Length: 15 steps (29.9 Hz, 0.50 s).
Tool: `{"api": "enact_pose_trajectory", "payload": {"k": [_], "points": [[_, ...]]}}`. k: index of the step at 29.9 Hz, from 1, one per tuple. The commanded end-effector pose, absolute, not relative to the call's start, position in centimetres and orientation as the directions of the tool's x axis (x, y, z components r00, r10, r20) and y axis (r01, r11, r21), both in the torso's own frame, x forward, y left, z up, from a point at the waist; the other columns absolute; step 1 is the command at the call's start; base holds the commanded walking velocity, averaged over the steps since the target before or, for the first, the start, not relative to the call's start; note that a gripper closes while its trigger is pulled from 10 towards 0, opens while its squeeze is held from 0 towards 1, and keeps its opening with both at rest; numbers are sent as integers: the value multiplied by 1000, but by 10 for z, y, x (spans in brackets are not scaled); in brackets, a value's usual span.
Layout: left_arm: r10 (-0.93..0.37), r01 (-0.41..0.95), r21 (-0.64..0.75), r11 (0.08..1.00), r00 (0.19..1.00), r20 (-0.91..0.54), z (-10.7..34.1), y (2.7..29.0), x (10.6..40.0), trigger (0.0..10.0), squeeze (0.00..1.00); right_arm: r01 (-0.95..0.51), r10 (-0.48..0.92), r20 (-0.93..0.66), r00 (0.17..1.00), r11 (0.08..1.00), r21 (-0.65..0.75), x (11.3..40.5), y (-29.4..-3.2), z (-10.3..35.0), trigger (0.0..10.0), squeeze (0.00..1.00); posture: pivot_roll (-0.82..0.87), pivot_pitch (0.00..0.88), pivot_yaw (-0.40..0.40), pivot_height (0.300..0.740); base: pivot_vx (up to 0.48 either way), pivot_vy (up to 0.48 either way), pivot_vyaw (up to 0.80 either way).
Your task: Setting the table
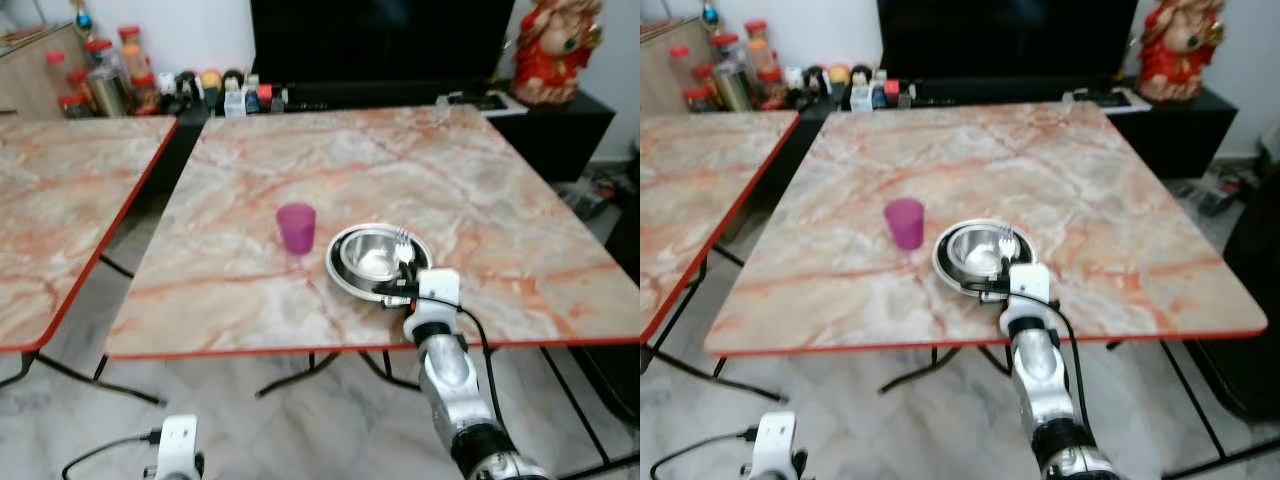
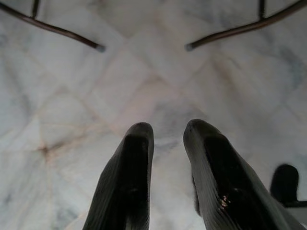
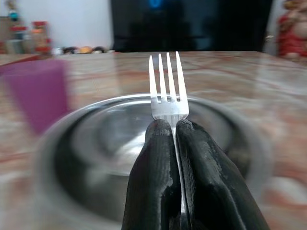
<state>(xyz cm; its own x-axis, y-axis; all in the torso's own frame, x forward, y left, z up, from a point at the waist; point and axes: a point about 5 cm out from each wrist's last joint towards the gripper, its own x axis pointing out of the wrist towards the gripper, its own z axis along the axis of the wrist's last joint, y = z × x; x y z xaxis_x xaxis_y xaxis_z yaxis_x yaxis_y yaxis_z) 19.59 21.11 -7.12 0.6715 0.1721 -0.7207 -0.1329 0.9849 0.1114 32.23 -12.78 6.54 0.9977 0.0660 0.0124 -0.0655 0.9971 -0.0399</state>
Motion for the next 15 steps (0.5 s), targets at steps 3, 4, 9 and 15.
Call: {"api": "enact_pose_trajectory", "payload": {"k": [3,4,9,15], "points": [[167,-132,105,986,669,-724,-73,209,194,10000,0,-69,71,32,997,997,-43,325,-127,71,10000,0,16,0,41,740,0,0,0],[170,-138,104,985,673,-720,-72,209,194,10000,0,-68,70,36,997,997,-45,326,-128,71,10000,0,15,0,37,740,0,0,0],[170,-155,86,984,687,-707,-71,208,196,10000,0,-58,60,46,997,997,-46,326,-130,73,10000,0,15,0,37,740,0,0,0],[149,-121,90,989,703,-695,-69,205,201,10000,0,-54,57,74,996,998,-40,328,-131,78,10000,0,14,0,36,740,0,-125,0]]}}
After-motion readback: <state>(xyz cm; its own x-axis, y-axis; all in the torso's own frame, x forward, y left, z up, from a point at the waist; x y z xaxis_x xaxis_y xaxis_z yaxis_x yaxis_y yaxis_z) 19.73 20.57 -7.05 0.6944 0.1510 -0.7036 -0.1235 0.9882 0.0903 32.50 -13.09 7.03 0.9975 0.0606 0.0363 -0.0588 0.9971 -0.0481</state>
